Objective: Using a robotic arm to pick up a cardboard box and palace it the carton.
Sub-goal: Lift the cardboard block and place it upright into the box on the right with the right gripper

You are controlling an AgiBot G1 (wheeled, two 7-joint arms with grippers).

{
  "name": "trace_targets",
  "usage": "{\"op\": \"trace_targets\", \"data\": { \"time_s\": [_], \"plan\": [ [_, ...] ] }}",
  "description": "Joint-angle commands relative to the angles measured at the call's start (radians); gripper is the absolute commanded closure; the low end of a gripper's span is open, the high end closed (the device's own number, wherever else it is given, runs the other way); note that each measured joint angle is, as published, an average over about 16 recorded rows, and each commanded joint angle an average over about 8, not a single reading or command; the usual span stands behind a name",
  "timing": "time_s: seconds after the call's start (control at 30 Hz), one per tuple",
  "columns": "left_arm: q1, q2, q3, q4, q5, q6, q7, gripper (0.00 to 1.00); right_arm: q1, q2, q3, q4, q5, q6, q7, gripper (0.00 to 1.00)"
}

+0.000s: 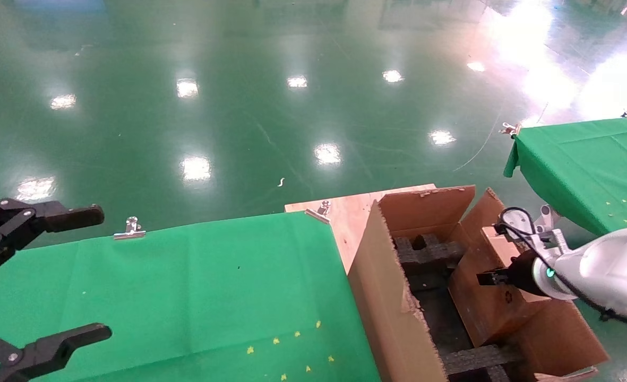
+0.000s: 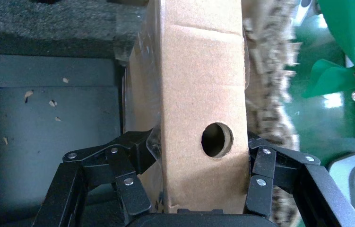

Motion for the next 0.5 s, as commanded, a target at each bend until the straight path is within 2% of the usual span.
{"op": "trace_targets", "data": {
  "time_s": [0.03, 0.2, 0.5],
  "plan": [
    [0.0, 0.0, 0.0, 0.0, 0.0, 0.0, 0.0, 0.0, -0.021, -0.011, -0.002, 0.003, -0.05, 0.003, 0.055, 1.0],
    [0.0, 0.0, 0.0, 0.0, 0.0, 0.0, 0.0, 0.0, -0.05, -0.02, -0.007, 0.001, -0.068, 0.01, 0.096, 1.0],
    [0.0, 0.0, 0.0, 0.0, 0.0, 0.0, 0.0, 0.0, -0.091, -0.032, -0.017, -0.014, -0.059, 0.04, 0.114, 1.0]
  ]
}}
